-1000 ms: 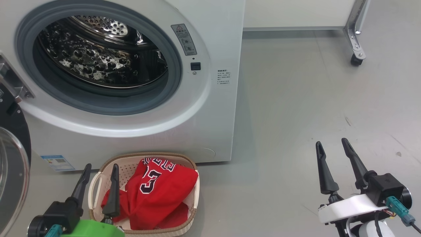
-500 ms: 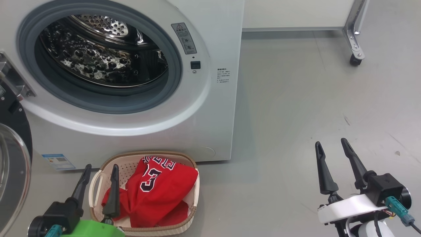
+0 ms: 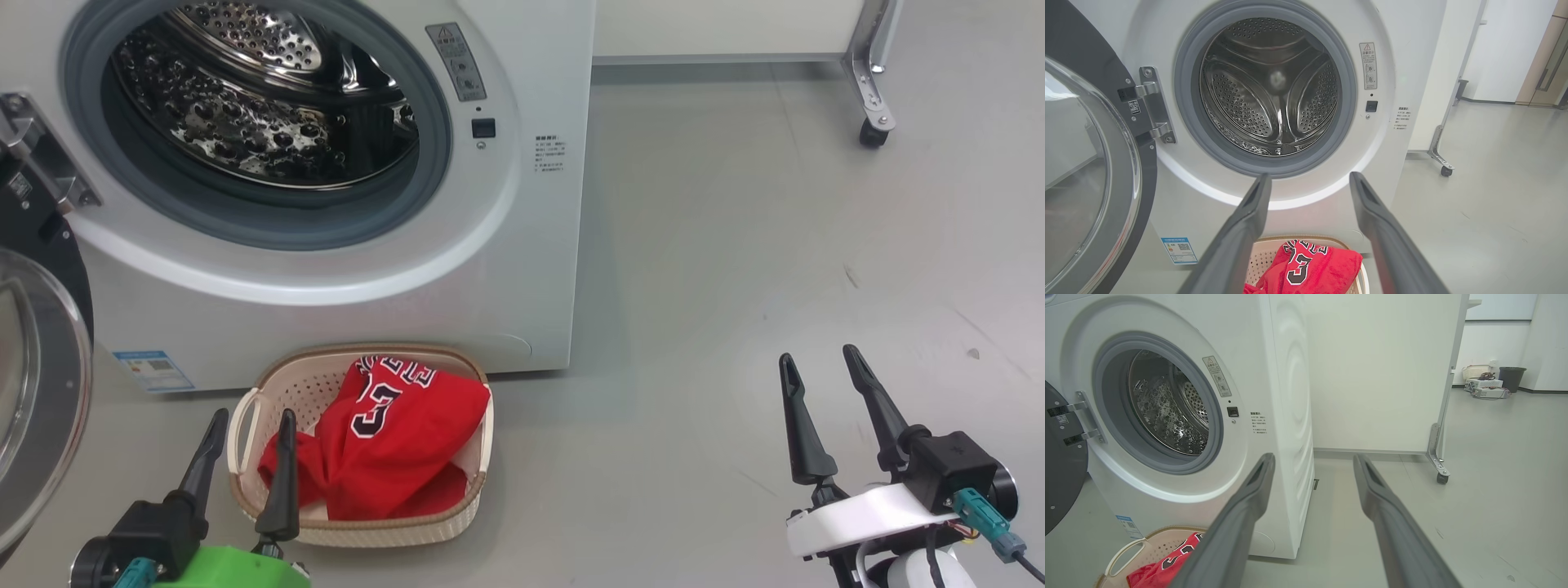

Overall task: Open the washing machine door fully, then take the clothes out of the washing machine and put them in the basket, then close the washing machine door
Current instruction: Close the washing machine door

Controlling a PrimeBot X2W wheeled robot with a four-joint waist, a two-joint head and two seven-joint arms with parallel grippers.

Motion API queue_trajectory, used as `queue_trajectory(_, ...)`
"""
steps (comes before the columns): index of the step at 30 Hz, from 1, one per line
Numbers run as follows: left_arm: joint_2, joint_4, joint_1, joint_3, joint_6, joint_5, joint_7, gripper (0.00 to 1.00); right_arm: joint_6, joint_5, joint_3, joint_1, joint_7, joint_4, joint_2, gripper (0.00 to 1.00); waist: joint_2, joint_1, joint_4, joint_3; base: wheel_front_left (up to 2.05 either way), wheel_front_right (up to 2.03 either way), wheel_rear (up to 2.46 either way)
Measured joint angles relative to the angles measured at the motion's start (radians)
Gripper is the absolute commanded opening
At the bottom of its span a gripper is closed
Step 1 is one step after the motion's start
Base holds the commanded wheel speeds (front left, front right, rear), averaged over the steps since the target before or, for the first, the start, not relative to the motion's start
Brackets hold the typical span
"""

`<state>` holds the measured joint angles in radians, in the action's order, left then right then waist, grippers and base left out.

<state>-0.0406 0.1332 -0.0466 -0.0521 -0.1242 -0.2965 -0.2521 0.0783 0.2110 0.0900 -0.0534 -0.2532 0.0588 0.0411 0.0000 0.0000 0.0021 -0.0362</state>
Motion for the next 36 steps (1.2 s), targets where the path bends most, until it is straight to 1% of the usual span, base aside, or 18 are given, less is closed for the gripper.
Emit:
queue_trajectory(15, 0.000, -0.008, 0.000, -0.010, 0.000, -0.001, 0.000, 1.00, 0.000, 0.000, -0.001, -0.001, 0.000, 0.000, 0.000, 1.00, 0.0000, 0.0000, 0.009, -0.010, -1.29, 1.29, 0.00)
queue_trajectory(29, 0.000, -0.011, 0.000, -0.012, 0.000, 0.011, 0.000, 1.00, 0.000, 0.000, 0.000, -0.001, 0.000, 0.000, 0.000, 1.00, 0.0000, 0.0000, 0.011, -0.016, -0.75, 0.75, 0.00)
queue_trajectory(33, 0.000, -0.016, 0.000, -0.020, 0.000, -0.046, 0.000, 1.00, 0.000, 0.000, 0.001, -0.001, 0.000, 0.000, 0.000, 1.00, 0.0000, 0.0000, 0.011, -0.017, -0.39, 0.39, 0.00)
queue_trajectory(36, 0.000, -0.020, 0.000, -0.021, 0.000, -0.047, 0.000, 1.00, 0.000, 0.000, 0.001, -0.001, 0.000, 0.000, 0.000, 1.00, 0.0001, 0.0000, 0.012, -0.017, -0.25, 0.25, 0.00)
